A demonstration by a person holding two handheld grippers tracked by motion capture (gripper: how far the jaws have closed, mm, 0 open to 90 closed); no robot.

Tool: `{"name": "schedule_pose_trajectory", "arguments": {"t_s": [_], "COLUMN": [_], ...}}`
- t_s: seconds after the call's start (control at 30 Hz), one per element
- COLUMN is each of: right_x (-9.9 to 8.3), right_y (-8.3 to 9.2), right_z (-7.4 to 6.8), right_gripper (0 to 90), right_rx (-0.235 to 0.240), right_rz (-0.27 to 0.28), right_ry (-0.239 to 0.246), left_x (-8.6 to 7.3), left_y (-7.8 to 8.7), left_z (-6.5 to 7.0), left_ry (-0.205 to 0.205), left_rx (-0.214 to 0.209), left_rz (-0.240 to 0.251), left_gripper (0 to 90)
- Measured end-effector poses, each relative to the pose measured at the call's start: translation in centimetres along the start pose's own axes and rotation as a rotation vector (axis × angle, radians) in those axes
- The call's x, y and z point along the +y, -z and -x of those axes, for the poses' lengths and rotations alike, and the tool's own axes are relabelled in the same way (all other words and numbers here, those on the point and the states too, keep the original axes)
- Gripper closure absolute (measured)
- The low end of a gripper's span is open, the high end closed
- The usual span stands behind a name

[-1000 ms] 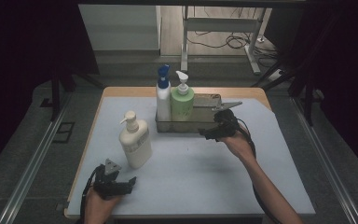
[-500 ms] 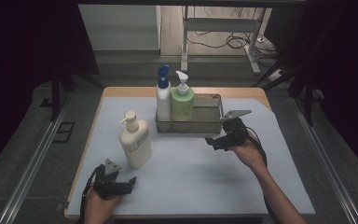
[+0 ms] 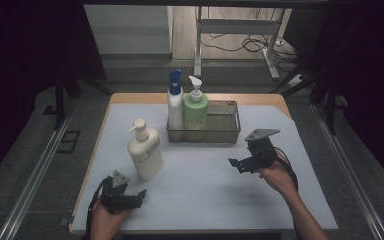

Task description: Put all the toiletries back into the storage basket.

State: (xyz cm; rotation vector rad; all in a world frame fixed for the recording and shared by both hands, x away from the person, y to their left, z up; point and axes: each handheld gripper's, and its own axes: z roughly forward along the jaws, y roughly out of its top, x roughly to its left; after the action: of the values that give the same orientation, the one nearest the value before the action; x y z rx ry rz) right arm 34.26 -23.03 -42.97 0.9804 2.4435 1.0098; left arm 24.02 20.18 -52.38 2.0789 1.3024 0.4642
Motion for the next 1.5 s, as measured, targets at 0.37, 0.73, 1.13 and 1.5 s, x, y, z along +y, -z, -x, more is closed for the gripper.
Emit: {"name": "schedule_pose_trajectory", "arguments": {"t_s": [0.37, 0.73, 1.13, 1.5], "right_x": [-2.8, -6.9, -10.6, -12.2], "right_y": [1.6, 2.1, 0.5, -0.6], "right_z": [0.1, 0.5, 0.6, 0.5], "right_gripper": [0.0, 0.0, 0.0, 0.0], "right_rx": [-0.010, -0.043, -0.080, -0.092], "right_rz": [0.013, 0.028, -0.027, -0.044], "right_ry": [-0.006, -0.070, -0.143, -0.145], "left_x": [0.0, 0.0, 0.0, 0.0], "left_y": [0.0, 0.0, 0.0, 0.0], "left_z": [0.0, 0.0, 0.0, 0.0], "left_ry": [0.000, 0.001, 0.001, -0.001], "left_rx": [0.000, 0.001, 0.000, 0.001], "left_rz": [0.000, 0.000, -0.001, -0.001], "left_gripper": [10.7, 10.7, 10.7, 10.8]}}
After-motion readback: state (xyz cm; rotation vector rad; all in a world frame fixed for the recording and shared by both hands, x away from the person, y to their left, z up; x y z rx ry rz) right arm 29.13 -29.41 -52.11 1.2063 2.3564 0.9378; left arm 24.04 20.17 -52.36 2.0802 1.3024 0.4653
